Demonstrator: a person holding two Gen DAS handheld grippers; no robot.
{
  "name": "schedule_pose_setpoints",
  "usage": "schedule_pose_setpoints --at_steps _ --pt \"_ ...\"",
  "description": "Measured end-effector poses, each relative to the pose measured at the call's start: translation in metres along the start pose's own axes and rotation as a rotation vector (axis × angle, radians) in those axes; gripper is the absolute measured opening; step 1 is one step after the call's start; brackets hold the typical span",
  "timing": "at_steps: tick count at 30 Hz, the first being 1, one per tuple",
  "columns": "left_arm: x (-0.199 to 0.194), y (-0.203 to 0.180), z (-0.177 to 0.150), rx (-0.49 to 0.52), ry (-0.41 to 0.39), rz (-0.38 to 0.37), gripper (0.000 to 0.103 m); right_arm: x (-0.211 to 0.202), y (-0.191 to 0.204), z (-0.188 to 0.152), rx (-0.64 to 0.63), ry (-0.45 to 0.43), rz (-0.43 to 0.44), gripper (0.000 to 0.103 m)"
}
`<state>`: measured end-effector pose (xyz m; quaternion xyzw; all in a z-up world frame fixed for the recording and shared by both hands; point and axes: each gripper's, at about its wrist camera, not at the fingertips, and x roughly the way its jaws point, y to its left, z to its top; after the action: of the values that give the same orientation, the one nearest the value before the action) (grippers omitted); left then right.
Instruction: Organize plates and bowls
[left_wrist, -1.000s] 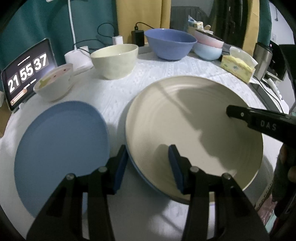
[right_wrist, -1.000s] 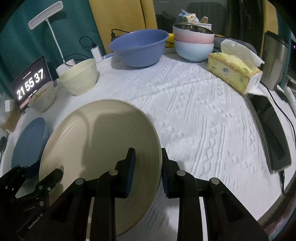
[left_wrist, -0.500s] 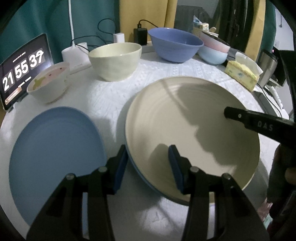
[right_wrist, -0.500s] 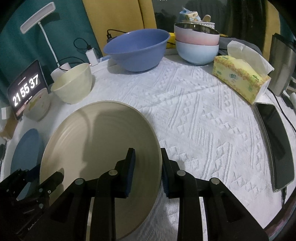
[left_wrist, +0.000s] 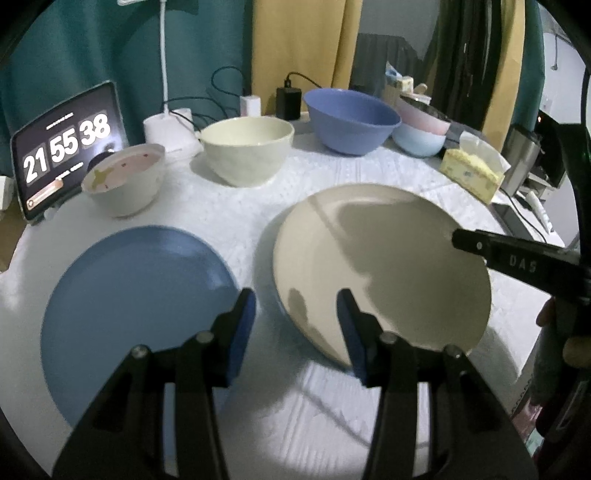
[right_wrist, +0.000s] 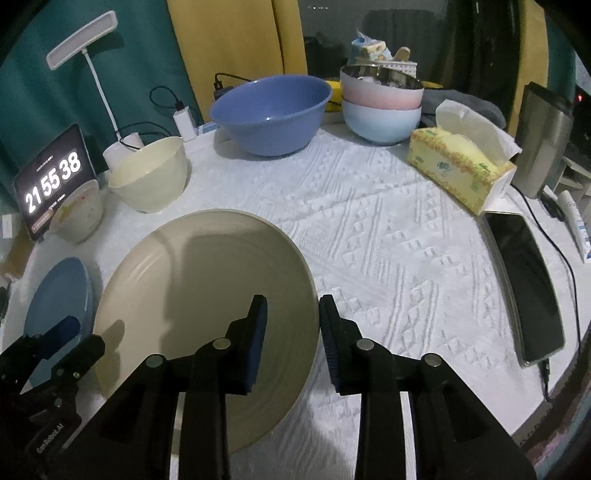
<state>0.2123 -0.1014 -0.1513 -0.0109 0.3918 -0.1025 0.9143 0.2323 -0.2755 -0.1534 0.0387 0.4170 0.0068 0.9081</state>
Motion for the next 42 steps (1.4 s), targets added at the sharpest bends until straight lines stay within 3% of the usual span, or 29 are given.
schedule_pose_setpoints --at_steps 18,42 --pt "-0.042 0.040 -0.015 -0.061 -0.082 0.029 0.048 -0.038 0.047 -0.008 -0.071 -0.045 0.009 0.032" --pt "-0.056 0.140 -0.038 -0.201 -0.121 0.174 0.048 -0.015 0.142 -0.009 -0.214 0.008 0.090 0.032"
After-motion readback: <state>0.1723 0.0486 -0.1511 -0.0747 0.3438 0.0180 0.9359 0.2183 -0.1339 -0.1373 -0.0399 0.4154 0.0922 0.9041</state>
